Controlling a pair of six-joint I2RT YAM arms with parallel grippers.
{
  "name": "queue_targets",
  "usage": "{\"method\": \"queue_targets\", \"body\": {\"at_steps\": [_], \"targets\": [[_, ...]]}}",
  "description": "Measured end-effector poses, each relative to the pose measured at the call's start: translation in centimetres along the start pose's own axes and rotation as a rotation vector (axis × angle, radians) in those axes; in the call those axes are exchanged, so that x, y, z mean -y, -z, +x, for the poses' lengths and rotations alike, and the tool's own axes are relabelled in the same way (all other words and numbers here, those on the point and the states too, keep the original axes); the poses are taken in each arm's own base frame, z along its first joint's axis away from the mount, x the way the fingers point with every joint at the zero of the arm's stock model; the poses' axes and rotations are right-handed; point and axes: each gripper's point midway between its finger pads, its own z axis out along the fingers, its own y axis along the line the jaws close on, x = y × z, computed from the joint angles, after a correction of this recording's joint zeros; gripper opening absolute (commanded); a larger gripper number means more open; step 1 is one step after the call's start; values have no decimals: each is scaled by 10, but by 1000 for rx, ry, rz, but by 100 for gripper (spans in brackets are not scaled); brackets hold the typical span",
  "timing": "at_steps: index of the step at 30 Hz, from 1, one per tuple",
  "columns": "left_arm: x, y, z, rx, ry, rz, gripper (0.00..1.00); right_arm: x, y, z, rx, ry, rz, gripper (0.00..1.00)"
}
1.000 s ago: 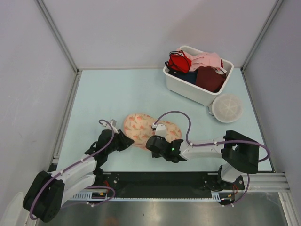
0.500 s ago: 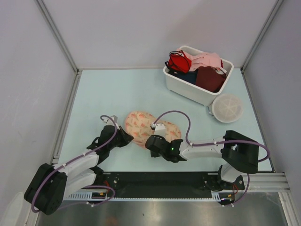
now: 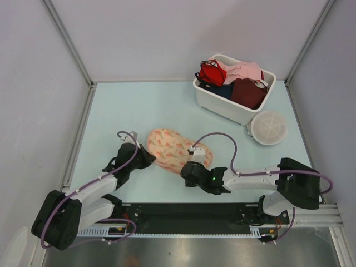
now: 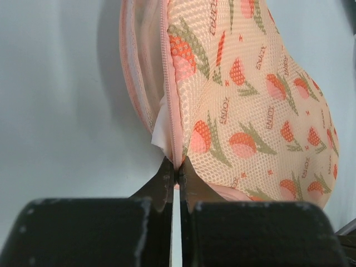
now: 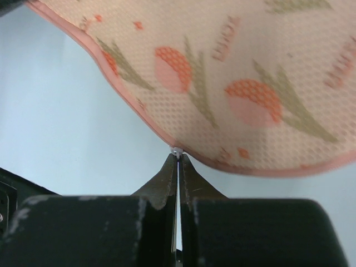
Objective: Unzip the laundry bag and remove the bra
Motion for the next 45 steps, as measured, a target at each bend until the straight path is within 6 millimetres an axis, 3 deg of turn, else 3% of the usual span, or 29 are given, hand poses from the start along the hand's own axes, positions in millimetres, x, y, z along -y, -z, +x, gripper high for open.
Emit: {"method": "queue_targets", "body": {"at_steps": [8, 18, 19, 20, 23, 26, 32, 35, 45], "targets": [[-7, -4, -8, 3, -11, -35, 0, 21, 7, 8, -3, -31, 34, 0], [-3, -16, -18, -12, -37, -54, 3, 21, 8, 5, 10, -41, 34, 0], [-2, -18, -19, -16, -41, -56, 10, 20, 8, 4, 10, -41, 32, 0], [-1, -22, -21, -20, -49, -57, 31, 20, 8, 4, 12, -42, 30, 0], [6, -30, -31, -19, -72, -54, 75, 17, 7, 4, 9, -39, 23, 0], [13, -32, -43, 7, -93, -39, 87, 14, 4, 7, -7, -28, 17, 0], [26, -15, -56, 68, -101, 8, 92, -3, -7, 10, -40, 12, -1, 0], [24, 1, -50, 97, -95, 37, 92, -18, -12, 7, -47, 31, -27, 0], [4, 22, 11, 10, -7, 86, 87, -61, -30, 1, -60, 76, -101, 0]]}}
